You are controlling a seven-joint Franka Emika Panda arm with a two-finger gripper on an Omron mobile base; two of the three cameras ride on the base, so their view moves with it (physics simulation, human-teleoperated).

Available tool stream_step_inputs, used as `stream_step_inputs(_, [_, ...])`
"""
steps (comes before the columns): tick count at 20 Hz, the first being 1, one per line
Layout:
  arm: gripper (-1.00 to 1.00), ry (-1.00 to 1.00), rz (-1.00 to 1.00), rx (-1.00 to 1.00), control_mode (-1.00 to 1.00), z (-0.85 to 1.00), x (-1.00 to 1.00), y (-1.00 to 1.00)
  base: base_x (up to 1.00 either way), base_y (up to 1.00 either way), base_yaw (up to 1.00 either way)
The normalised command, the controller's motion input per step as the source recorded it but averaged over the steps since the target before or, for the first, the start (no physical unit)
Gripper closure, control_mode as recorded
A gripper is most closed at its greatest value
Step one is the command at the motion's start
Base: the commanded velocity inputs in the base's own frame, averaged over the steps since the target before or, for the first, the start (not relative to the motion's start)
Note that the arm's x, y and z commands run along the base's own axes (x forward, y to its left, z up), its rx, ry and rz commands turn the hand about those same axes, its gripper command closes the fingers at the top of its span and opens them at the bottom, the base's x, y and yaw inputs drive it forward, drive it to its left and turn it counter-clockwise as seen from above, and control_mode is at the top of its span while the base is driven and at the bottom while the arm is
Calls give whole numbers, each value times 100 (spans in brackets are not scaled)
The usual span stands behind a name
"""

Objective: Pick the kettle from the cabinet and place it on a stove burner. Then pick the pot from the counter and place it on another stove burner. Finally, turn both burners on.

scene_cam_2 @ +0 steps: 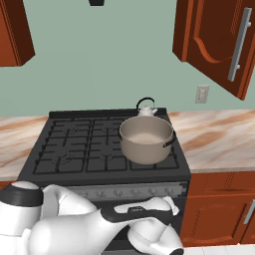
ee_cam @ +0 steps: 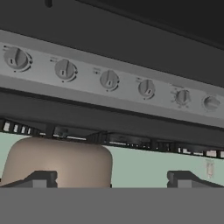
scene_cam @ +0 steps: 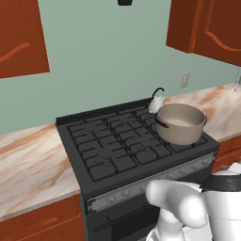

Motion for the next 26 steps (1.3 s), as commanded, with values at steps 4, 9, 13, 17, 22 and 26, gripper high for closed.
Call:
stream_step_inputs(4, [-100,0,-7,1,-100,-5,21,11,0,0,0])
stream_step_inputs(9, [-100,0,-8,3,-100,-7,21,5,0,0,0])
stream_step_inputs(13, [-100,0,-9,1,-100,-10,13,0,0,0,0])
stream_step_inputs(17, [-100,0,-9,1,-100,-11,14,0,0,0,0])
stream_step_inputs(22, [-100,0,-7,0,-100,-5,10,3,0,0,0])
stream_step_inputs(26, [-100,0,-3,0,-100,-8,6,1,0,0,0])
